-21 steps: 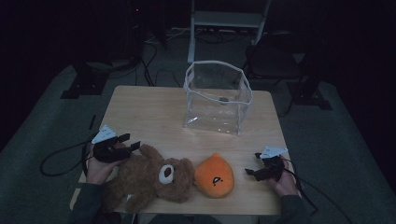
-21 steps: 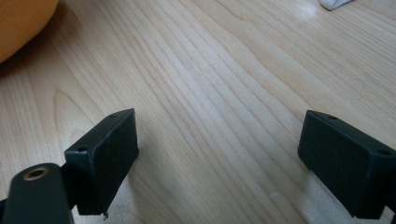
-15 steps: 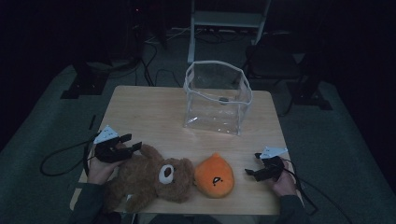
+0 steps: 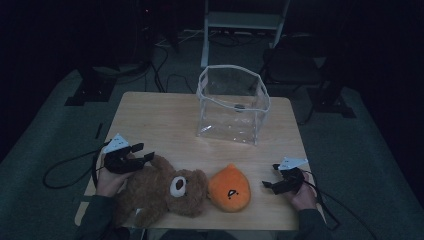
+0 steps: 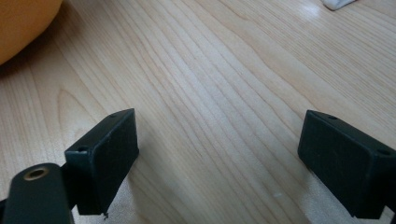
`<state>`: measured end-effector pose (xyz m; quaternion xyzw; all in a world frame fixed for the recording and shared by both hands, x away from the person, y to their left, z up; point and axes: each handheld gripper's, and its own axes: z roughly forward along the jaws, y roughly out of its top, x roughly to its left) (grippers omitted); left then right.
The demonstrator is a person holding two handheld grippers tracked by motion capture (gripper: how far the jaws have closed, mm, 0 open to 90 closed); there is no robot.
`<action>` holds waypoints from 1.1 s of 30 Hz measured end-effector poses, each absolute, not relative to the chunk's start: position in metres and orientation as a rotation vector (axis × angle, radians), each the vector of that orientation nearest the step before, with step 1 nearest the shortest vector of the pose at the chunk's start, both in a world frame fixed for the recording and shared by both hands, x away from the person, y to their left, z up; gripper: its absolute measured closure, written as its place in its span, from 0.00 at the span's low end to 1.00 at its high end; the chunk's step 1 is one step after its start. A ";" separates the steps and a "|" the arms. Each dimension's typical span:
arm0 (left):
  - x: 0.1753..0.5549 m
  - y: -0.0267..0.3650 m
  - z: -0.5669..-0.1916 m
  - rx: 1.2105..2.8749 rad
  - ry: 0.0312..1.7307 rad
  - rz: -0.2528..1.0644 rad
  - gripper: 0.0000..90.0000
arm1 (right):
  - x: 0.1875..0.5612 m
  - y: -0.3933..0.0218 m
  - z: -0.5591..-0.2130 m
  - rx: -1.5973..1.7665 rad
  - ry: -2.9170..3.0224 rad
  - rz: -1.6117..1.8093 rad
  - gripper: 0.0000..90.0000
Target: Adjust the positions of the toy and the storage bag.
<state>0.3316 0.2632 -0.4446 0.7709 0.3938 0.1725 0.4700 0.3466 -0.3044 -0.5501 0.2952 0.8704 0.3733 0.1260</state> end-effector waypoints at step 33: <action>0.360 0.225 -0.413 1.966 0.784 0.400 0.42 | 0.347 -0.305 -0.550 0.870 2.527 1.086 0.13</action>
